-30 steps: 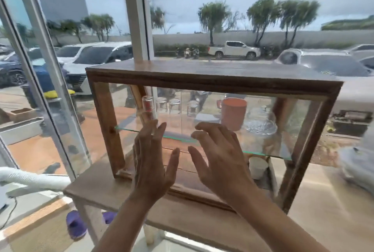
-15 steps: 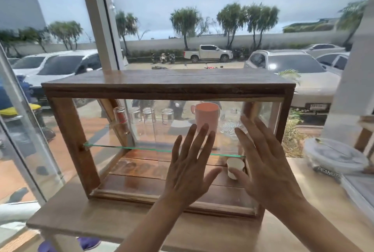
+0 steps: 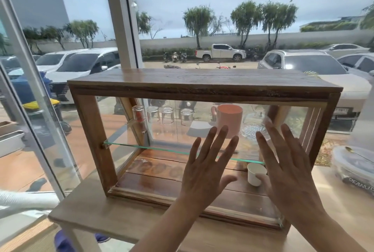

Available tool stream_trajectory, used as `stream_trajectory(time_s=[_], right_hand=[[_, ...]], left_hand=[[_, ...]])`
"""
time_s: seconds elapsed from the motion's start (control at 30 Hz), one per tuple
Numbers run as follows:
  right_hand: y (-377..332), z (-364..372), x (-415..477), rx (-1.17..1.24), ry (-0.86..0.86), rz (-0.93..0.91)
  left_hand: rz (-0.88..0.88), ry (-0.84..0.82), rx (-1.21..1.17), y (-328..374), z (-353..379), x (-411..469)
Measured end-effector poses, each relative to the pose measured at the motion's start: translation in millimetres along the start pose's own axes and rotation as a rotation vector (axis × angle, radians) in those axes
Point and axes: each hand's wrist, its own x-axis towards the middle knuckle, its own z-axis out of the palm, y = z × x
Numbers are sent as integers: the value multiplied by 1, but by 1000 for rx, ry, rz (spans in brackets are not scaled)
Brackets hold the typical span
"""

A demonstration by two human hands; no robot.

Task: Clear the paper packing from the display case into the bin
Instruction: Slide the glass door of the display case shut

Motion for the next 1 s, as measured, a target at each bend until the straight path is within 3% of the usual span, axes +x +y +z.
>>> stream_trajectory(time_s=[1.0], right_hand=[[-135, 45, 56, -51, -64, -91]], left_hand=[[-123, -2, 83, -153, -8, -41]])
